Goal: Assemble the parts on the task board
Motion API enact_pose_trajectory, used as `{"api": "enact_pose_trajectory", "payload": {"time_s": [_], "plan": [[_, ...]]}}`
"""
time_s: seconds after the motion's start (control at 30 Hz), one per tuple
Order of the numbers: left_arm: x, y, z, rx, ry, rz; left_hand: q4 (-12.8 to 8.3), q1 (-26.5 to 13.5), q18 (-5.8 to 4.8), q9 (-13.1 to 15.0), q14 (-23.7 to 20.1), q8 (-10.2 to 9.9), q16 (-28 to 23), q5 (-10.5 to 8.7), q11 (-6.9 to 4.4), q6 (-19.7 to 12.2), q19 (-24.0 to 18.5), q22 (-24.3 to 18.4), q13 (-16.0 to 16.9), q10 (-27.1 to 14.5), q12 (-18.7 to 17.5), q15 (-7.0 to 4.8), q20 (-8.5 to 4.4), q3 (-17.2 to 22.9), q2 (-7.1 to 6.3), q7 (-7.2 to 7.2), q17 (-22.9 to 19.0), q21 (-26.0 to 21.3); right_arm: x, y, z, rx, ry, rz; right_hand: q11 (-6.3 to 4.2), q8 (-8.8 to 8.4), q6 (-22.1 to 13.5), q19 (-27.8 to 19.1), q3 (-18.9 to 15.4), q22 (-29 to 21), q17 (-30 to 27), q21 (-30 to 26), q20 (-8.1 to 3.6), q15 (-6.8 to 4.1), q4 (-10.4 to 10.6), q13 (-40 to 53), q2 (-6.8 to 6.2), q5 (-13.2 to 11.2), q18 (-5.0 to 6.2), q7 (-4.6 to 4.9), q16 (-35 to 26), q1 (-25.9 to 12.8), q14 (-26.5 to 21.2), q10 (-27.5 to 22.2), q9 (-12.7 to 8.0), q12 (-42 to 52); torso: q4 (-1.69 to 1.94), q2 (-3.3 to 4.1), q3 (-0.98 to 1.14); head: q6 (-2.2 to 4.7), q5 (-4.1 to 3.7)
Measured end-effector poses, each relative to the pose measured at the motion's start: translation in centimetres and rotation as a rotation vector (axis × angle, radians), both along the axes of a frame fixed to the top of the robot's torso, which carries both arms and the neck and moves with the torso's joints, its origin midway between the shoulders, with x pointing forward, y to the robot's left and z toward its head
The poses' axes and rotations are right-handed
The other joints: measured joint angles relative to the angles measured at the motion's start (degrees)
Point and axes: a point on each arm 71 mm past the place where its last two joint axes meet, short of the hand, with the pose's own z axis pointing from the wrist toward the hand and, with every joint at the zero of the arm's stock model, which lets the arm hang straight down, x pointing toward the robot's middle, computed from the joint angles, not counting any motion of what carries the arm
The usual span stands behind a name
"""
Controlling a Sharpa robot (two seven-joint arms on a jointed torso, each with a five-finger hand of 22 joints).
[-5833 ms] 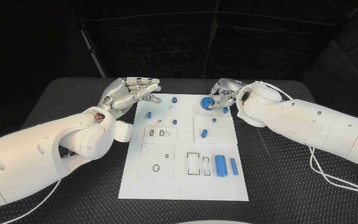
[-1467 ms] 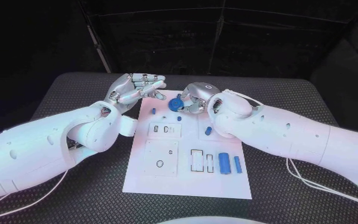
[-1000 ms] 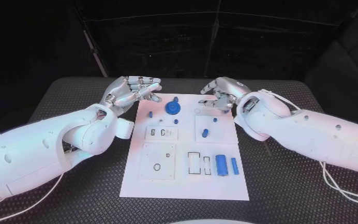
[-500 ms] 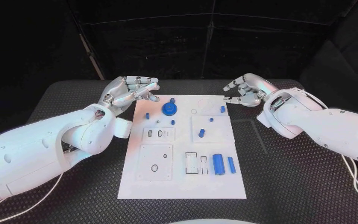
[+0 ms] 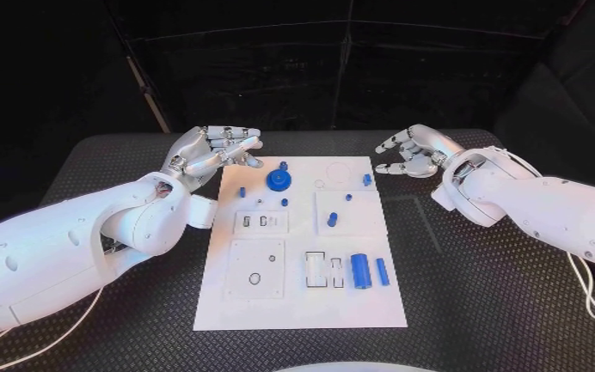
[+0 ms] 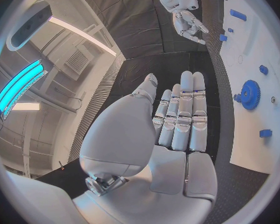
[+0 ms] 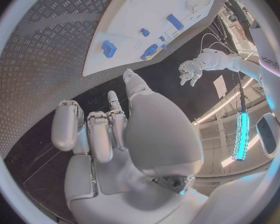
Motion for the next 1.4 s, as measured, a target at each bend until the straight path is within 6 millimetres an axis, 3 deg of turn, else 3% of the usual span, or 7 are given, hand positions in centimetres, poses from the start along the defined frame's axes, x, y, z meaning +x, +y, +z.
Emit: {"api": "enact_pose_trajectory", "payload": {"time_s": [0.4,0.83,1.4], "plan": [[0.1,-0.1,-0.1,-0.001,0.002,-0.002,0.00,0.00,0.00,0.00,0.00,0.00,-0.25,0.00,0.00,0.00,0.00,0.01,0.00,0.00,0.00,0.00,0.00,0.00,0.00,0.00,0.11,0.00,0.2,1.1,-1.8,0.010,0.047,0.037,0.00,0.00,0.00,-0.19,-0.40,-0.18,0.04,0.00,-0.20,0.00,-0.40,0.00,0.46,-0.20,0.00,0.00,0.00,0.45,0.00,0.00,0.01,0.00,0.04,0.01,-0.05,-0.46,-0.23],[0.2,-0.1,-0.2,-0.001,0.003,-0.003,-0.16,0.00,0.00,0.00,0.00,0.00,-0.24,0.00,0.00,0.00,0.00,0.00,0.00,0.00,0.00,0.00,0.00,0.10,0.00,0.00,0.10,0.00,0.7,1.3,-2.5,0.005,0.063,0.042,0.00,0.01,0.40,-0.19,-0.40,-0.14,0.03,0.00,-0.20,0.00,-0.70,0.00,0.77,-0.20,0.00,-0.06,0.00,0.75,0.00,0.00,0.15,0.00,0.09,-0.03,-0.08,-0.65,-0.38],[0.2,-0.1,-0.2,-0.001,0.003,-0.003,-0.33,0.22,0.00,0.00,0.00,0.00,-0.23,0.00,0.00,0.00,0.00,-0.03,0.00,0.00,0.00,0.01,0.00,0.01,0.22,0.00,0.15,0.00,1.1,1.8,-3.5,-0.020,0.088,0.043,0.00,0.68,2.67,-0.19,0.10,0.14,0.02,0.00,-0.20,0.00,-2.16,0.01,2.27,-0.37,0.00,-0.43,0.00,2.26,0.00,0.00,0.32,0.00,0.08,-0.06,-0.04,-1.02,-0.47]]}}
